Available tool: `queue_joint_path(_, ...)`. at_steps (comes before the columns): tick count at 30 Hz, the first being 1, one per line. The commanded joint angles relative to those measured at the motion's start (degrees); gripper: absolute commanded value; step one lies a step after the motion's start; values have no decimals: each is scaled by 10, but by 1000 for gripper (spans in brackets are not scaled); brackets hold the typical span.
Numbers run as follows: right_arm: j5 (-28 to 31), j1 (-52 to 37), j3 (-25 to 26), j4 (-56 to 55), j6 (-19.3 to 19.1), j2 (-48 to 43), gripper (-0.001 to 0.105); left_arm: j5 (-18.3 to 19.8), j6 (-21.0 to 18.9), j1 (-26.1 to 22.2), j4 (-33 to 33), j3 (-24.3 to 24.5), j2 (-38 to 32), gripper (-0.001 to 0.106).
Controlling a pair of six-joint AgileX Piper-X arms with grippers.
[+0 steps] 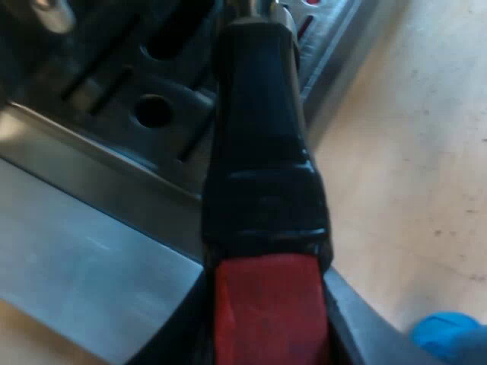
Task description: Put the handle in the coffee machine
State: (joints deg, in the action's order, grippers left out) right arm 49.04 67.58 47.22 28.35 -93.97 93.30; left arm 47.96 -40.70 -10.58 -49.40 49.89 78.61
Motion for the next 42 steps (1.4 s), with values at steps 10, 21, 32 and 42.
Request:
queue_joint_path(10, 78, 1, 3, 243, -84, 113, 58, 69, 12, 2, 14, 20, 22, 1)
queue_joint_path(21, 78, 0, 69, 248, -115, 152, 58, 85, 12, 11, 33, 38, 26, 1)
queue_joint_path(32, 103, 0, 70, 239, -118, 152, 58, 81, -17, 30, 46, 44, 26, 1)
queue_joint_path(42, 103, 0, 70, 232, -118, 152, 58, 78, -37, 25, 57, 44, 26, 1)
